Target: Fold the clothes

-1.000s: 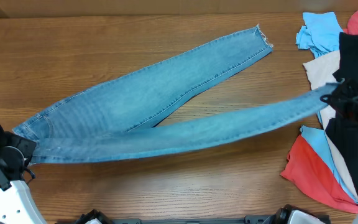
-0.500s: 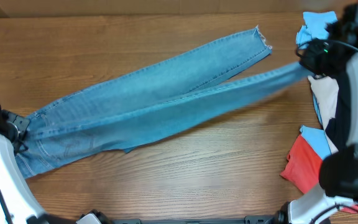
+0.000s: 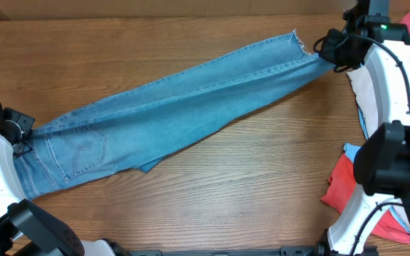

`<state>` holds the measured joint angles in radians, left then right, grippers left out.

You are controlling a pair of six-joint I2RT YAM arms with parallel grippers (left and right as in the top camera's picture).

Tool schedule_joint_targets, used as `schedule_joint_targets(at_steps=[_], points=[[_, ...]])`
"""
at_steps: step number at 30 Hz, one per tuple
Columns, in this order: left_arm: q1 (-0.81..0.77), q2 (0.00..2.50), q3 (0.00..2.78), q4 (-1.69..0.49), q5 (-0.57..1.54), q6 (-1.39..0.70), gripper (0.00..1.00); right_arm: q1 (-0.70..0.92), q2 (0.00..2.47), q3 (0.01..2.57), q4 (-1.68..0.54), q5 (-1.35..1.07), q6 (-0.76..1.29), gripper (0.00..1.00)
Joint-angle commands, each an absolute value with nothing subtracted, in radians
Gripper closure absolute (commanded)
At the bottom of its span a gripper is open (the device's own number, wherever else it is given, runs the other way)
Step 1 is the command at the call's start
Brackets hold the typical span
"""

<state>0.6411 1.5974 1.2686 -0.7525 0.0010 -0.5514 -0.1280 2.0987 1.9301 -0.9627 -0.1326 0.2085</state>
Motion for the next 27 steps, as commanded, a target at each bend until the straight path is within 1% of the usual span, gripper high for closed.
schedule_joint_targets(at_steps=[1, 5, 10, 17, 27], points=[[0.633, 1.598, 1.296, -0.716, -0.066, -0.561, 0.96, -0.139, 2.114, 1.966, -0.904, -0.046, 0.205, 0.96], [0.598, 1.599, 1.296, -0.714, -0.081, -0.561, 0.96, -0.115, 2.133, 1.966, -0.855, -0.045, 0.204, 0.96], [0.574, 1.599, 1.296, -0.713, -0.169, -0.566, 0.96, -0.093, 2.168, 1.965, -0.784, -0.046, 0.205, 0.96], [0.573, 1.617, 1.296, -0.722, -0.187, -0.566, 0.96, -0.091, 2.203, 1.965, -0.698, -0.047, 0.206, 0.96], [0.574, 1.72, 1.296, -0.723, -0.195, -0.566, 0.96, -0.06, 2.262, 1.965, -0.619, -0.046, 0.205, 0.96]])
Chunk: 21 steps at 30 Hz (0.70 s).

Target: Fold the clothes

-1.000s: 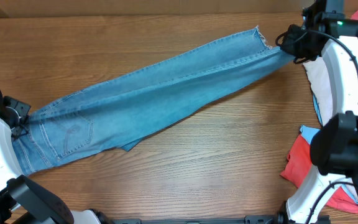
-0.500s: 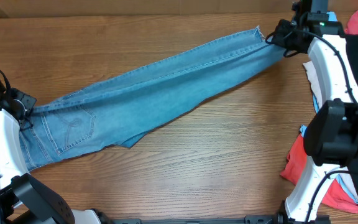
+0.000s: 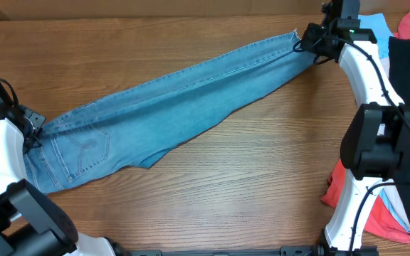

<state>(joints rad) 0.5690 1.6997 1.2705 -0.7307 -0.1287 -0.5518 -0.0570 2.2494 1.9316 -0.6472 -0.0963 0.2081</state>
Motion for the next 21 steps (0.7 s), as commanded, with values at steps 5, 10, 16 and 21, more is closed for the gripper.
schedule_joint_targets(at_steps=[5, 10, 16, 21], points=[[0.574, 1.733, 1.296, -0.722, -0.214, -0.566, 0.96, -0.046, 2.281, 1.965, -0.571, -0.046, 0.205, 0.96], [0.573, 1.733, 1.296, -0.721, -0.221, -0.565, 0.96, -0.041, 2.302, 1.965, -0.55, -0.046, 0.209, 0.96], [0.573, 1.733, 1.296, -0.721, -0.22, -0.566, 0.96, -0.04, 2.308, 1.965, -0.52, -0.046, 0.209, 0.96], [0.573, 1.733, 1.296, -0.72, -0.22, -0.566, 0.96, -0.039, 2.308, 1.965, -0.495, -0.047, 0.209, 0.96]])
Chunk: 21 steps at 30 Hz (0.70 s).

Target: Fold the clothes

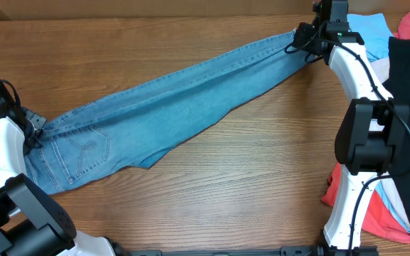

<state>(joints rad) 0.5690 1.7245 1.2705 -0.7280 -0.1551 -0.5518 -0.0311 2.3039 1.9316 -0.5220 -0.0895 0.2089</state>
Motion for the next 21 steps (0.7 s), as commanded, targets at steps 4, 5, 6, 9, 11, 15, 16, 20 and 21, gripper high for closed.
schedule_joint_targets(at_steps=[4, 5, 6, 9, 11, 15, 16, 20, 21], points=[[0.573, 1.733, 1.296, -0.72, -0.22, -0.566, 0.96, -0.035, 2.308, 1.963, -0.43, -0.087, 0.208, 0.47], [0.573, 1.733, 1.296, -0.72, -0.22, -0.566, 0.96, -0.035, 2.308, 1.963, -0.414, -0.101, 0.208, 0.44], [0.573, 1.733, 1.296, -0.72, -0.22, -0.566, 0.94, -0.035, 2.308, 1.963, -0.403, -0.112, 0.208, 0.43], [0.574, 1.733, 1.296, -0.72, -0.22, -0.565, 0.93, -0.035, 2.308, 1.963, -0.398, -0.125, 0.208, 0.38], [0.574, 1.733, 1.296, -0.72, -0.22, -0.565, 0.93, -0.035, 2.308, 1.963, -0.444, -0.125, 0.208, 0.38], [0.574, 1.733, 1.296, -0.721, -0.221, -0.565, 0.92, -0.035, 2.308, 1.963, -0.515, -0.106, 0.201, 0.38], [0.574, 1.733, 1.296, -0.72, -0.221, -0.565, 0.92, -0.035, 2.308, 1.96, -0.532, -0.107, 0.193, 0.39], [0.573, 1.733, 1.296, -0.721, -0.239, -0.575, 0.91, -0.032, 2.314, 1.935, -0.556, -0.196, 0.087, 0.49], [0.573, 1.733, 1.296, -0.722, -0.239, -0.577, 0.91, -0.029, 2.315, 1.935, -0.564, -0.223, 0.062, 0.49]])
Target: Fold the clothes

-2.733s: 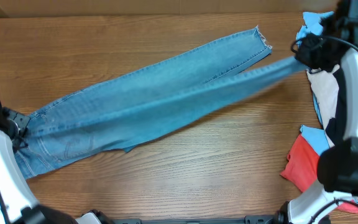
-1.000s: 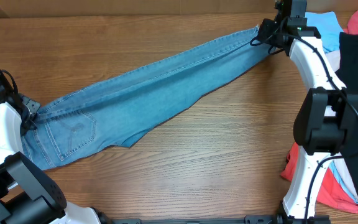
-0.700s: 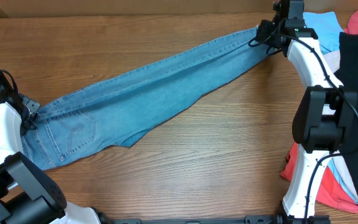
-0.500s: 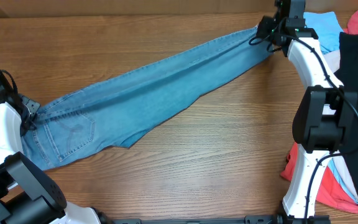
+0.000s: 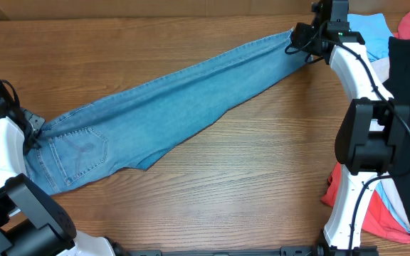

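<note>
A pair of light blue jeans lies folded leg on leg, stretched diagonally across the wooden table, waistband and back pocket at the lower left, hems at the upper right. My left gripper is shut on the waistband at the table's left edge. My right gripper is shut on the leg hems at the far right end. The cloth runs taut and fairly flat between them.
A heap of other clothes sits at the right edge: a light blue piece, a black garment, a red one lower down. The table is bare wood in front of the jeans.
The jeans lie a little straighter, and the waist end has settled slightly. Both grippers stay where they were, shut on the two ends.
At first the jeans lay between the two grippers, with the right one further right and lower. Then the right gripper stood further back and to the left with the hems. The jeans have been held stretched at that spot since.
</note>
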`<state>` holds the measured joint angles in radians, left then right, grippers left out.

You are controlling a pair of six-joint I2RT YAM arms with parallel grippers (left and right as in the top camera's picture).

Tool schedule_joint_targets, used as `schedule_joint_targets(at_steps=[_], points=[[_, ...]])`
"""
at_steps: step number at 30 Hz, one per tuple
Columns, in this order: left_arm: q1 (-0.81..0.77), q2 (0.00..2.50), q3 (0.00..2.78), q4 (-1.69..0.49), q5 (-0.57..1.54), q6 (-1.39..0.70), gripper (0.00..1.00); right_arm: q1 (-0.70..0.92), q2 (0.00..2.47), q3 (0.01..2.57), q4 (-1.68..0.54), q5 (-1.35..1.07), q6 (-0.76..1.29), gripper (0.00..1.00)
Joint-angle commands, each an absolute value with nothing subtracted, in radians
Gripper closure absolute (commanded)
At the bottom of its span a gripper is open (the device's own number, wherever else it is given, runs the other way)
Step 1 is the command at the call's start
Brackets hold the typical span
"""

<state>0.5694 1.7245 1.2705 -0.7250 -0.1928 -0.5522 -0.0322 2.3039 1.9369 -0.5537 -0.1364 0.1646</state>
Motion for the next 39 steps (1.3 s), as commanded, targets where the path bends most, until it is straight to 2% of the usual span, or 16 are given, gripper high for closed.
schedule_joint_targets(at_steps=[1, 5, 8, 11, 13, 19, 25, 35, 39], points=[[0.573, 1.733, 1.296, -0.723, -0.238, -0.577, 0.91, -0.026, 2.319, 1.935, -0.571, -0.24, 0.043, 0.49], [0.573, 1.733, 1.296, -0.73, -0.236, -0.576, 0.91, -0.002, 2.331, 1.935, -0.591, -0.315, -0.059, 0.55], [0.573, 1.733, 1.296, -0.731, -0.236, -0.576, 0.91, 0.033, 2.357, 1.935, -0.597, -0.286, -0.098, 0.61], [0.573, 1.733, 1.296, -0.734, -0.236, -0.576, 0.9, 0.046, 2.387, 1.935, -0.595, -0.214, -0.076, 0.7], [0.573, 1.733, 1.296, -0.741, -0.236, -0.576, 0.9, 0.046, 2.402, 1.935, -0.6, -0.163, -0.033, 0.73], [0.571, 1.733, 1.295, -0.837, -0.226, -0.576, 0.92, 0.03, 2.405, 1.94, -0.63, -0.125, 0.005, 0.73], [0.538, 1.734, 1.243, -0.904, -0.144, -0.557, 0.96, 0.014, 2.373, 1.986, -0.7, -0.123, 0.005, 0.66], [0.49, 1.734, 0.99, -0.781, -0.111, -0.566, 0.96, -0.035, 2.339, 2.089, -0.875, -0.089, 0.057, 0.62], [0.493, 1.734, 0.93, -0.712, -0.167, -0.568, 0.93, -0.059, 2.336, 2.09, -0.953, -0.09, 0.058, 0.62]])
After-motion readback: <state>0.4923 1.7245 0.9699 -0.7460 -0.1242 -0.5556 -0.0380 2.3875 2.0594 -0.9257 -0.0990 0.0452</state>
